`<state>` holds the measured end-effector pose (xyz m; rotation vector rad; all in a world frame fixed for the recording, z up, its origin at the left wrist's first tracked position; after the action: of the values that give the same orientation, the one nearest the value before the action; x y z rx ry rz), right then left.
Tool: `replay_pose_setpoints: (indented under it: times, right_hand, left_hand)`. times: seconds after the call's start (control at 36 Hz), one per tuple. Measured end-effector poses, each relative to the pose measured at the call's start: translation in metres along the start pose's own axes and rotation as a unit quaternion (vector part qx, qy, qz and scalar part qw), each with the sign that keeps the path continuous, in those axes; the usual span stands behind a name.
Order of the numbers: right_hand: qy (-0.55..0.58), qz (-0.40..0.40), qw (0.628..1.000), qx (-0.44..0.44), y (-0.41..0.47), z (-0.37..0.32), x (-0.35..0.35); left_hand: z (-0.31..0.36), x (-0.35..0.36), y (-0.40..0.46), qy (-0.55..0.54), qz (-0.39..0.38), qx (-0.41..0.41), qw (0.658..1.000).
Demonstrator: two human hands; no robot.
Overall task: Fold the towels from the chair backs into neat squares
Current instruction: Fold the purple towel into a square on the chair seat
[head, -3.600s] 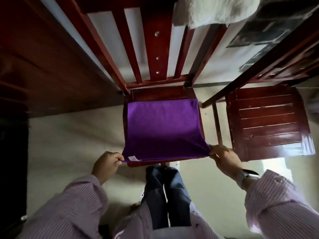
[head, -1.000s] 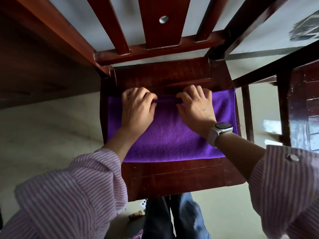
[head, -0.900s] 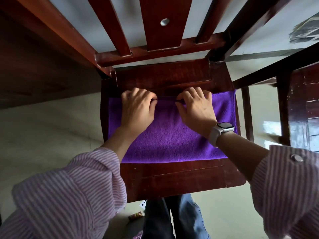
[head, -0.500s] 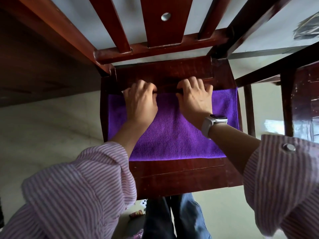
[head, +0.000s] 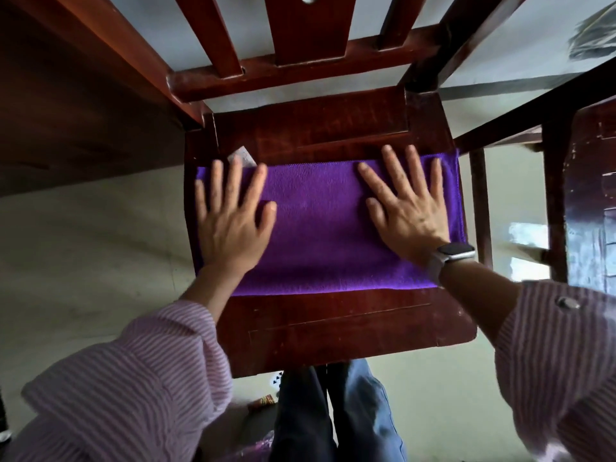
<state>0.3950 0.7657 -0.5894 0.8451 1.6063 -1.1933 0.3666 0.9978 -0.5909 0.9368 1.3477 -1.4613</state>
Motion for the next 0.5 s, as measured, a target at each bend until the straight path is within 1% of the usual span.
replay_pose_setpoints:
  times: [0.08,0.14,0.19,0.33,0.42,0.5]
  right_hand:
    - [0.006,0.000,0.999,0.038,-0.005,0.028,-0.003]
    - [0.023,-0.013,0.997,0.067,-0.006,0.035,-0.006]
    - [0.039,0.002,0.996,0.074,-0.010,0.025,-0.014]
    - [0.040,0.055,0.998,-0.011,-0.032,-0.055,-0.021]
    - [0.052,0.027,0.998,-0.026,-0.042,-0.089,-0.001]
    - [0.044,0.005,0.999,-0.026,-0.048,-0.088,0.015]
  left_hand:
    - [-0.027,-0.002,-0.005,-0.021,-0.017,-0.045,0.999]
    - [-0.031,-0.005,-0.007,-0.016,-0.018,-0.055,0.998]
    - [-0.023,-0.010,-0.010,-0.002,-0.008,-0.052,0.999]
    - [0.035,-0.012,-0.032,0.008,0.029,0.022,0.999]
    - [0.050,0.003,-0.044,-0.010,0.007,0.013,1.000]
    - [0.042,0.015,-0.052,0.003,-0.001,-0.004,1.000]
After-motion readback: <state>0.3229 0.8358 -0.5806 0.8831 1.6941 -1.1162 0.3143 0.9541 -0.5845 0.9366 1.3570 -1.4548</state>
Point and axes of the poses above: each hand's wrist, its own y-axis towards the middle knuckle, its own x-axis out of the palm, z = x × y, the point moved 9 cm from there along y, towards the middle knuckle, and after that the axes turned 5 degrees about -z, right-handed, at the moved point
